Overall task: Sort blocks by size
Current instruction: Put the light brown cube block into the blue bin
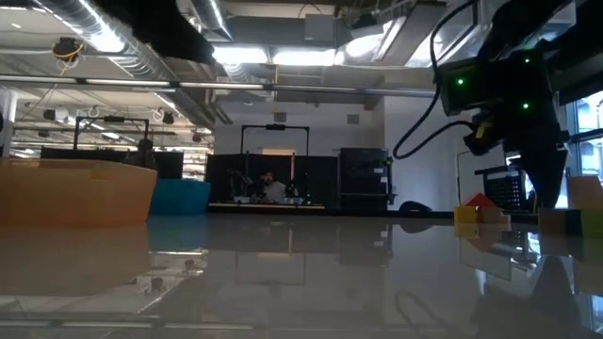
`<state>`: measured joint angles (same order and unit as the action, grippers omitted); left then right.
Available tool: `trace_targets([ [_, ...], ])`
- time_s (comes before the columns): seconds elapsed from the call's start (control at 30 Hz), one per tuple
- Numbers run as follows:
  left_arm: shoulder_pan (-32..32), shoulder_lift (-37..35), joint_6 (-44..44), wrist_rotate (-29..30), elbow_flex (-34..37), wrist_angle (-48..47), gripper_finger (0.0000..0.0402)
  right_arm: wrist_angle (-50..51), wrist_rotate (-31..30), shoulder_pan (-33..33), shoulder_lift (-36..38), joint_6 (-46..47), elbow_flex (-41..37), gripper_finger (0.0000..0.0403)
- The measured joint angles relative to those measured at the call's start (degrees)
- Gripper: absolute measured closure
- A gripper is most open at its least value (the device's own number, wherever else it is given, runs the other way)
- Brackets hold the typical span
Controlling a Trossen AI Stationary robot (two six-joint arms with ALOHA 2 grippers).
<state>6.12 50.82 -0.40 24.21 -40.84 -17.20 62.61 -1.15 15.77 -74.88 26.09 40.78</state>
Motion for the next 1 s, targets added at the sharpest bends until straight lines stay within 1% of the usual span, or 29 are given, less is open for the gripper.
trace_targets([
  [0.1, -0.3, -4.1, -2.1, 0.1, 3.4, 2.5, 0.0196, -1.1, 0.3, 0.0, 0.0, -0.4, -1.0, 0.0175],
  [0.23, -0.2, -8.0, -2.8, 0.0, 6.2, 3.4, 0.0196, -2.9, 0.6, 0.0, 0.0, -0.7, -2.2, 0.0175],
  [0.43, -0.3, -9.7, -4.1, 0.0, 7.8, 3.2, 0.0196, -5.9, 0.7, 0.0, 0.0, -0.8, -3.2, 0.0177],
  [0.53, -0.3, -9.7, -4.1, 0.0, 7.8, 3.3, 0.0196, -6.0, 0.7, 0.0, 0.0, -0.8, -3.2, 0.0194],
  [0.7, -0.3, -9.7, -4.1, 0.0, 7.8, 3.2, 0.0196, -5.6, 0.7, 0.0, 0.0, -0.9, -3.2, 0.0250],
  [0.8, -0.3, -9.7, -4.1, 0.0, 7.8, 3.2, 0.0196, -5.6, 0.7, 0.0, 0.0, -1.4, -3.2, 0.0274],
  [0.9, -0.3, -9.7, -3.8, 0.0, 7.8, 3.2, 0.0196, -5.5, 0.7, 0.0, 0.0, -2.4, -3.1, 0.0280],
  [1.0, -0.3, -9.7, -3.7, 0.0, 7.8, 3.2, 0.0196, -5.5, 0.7, 0.0, 0.0, -2.5, -3.0, 0.0272],
])
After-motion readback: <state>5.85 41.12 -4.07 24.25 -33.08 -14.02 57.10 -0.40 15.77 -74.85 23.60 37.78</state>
